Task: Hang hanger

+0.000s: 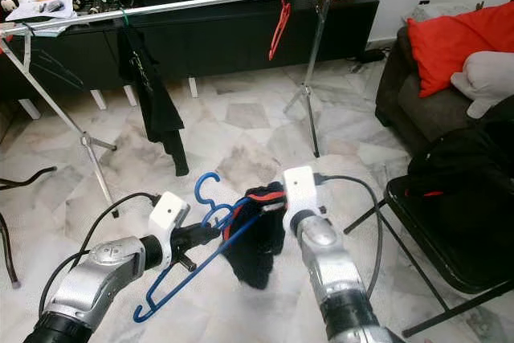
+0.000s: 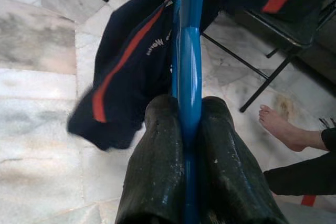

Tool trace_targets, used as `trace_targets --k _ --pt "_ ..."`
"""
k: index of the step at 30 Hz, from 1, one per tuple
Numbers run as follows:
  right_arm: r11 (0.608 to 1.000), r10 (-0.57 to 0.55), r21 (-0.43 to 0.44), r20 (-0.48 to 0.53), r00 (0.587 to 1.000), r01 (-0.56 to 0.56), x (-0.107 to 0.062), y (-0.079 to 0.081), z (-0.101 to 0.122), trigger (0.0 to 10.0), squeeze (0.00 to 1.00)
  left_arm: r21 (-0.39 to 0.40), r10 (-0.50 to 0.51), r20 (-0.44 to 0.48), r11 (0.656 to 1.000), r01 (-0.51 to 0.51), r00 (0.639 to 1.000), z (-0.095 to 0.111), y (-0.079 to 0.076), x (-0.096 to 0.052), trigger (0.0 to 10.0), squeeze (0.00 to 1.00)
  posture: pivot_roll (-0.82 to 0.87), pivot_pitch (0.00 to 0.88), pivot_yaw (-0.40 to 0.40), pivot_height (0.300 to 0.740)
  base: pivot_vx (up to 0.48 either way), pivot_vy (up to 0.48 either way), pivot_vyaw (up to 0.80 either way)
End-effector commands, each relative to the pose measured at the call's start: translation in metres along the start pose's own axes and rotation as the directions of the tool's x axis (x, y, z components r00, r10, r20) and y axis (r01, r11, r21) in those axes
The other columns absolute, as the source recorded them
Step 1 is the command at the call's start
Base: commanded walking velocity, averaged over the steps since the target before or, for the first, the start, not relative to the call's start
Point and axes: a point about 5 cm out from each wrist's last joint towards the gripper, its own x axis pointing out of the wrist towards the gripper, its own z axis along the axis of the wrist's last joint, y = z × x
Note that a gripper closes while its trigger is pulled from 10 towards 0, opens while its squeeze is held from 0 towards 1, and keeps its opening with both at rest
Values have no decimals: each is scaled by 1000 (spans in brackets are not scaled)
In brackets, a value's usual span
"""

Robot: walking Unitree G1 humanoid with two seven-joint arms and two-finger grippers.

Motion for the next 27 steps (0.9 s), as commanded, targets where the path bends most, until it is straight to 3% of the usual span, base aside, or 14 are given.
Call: trace_targets --k 1,8,11,15,17,20,24,27 --pt "999 43 -21 4 999 -43 -6 7 2 10000 0 1 13 25 1000 -13 1000 3 1 -2 10000 0 -19 109 10 721 0 0 0" --pt "996 -90 29 -22 996 90 -15 -7 -9 10000 0 1 -22 28 1000 22 999 2 -3 -1 10000 0 -21 109 12 721 0 0 0" --pt "998 -26 59 0 1000 26 -16 1 -1 10000 0 3 -43 30 999 43 999 3 -4 -2 10000 0 -21 110 14 721 0 0 0" --pt "992 22 126 35 999 -26 -17 11 8 10000 0 15 2 27 1000 -3 1000 3 0 -2 10000 0 -21 112 15 721 0 0 0" --pt "970 57 229 94 994 -77 -17 21 18 10000 0 2 27 43 1000 -27 999 4 3 -1 10000 0 -21 114 17 721 0 0 0" --pt "949 93 288 135 986 -129 -19 31 28 10000 0 7 35 51 999 -35 998 6 4 0 10000 0 -20 116 20 721 0 0 0" --pt "940 186 255 176 967 -227 -26 47 39 10000 0 7 26 51 1000 -27 998 6 3 0 10000 0 -23 117 20 721 0 0 0" --pt "963 111 231 143 983 -142 -24 36 32 10000 0 6 18 43 1000 -18 999 5 3 0 10000 0 -20 118 21 721 0 0 0"
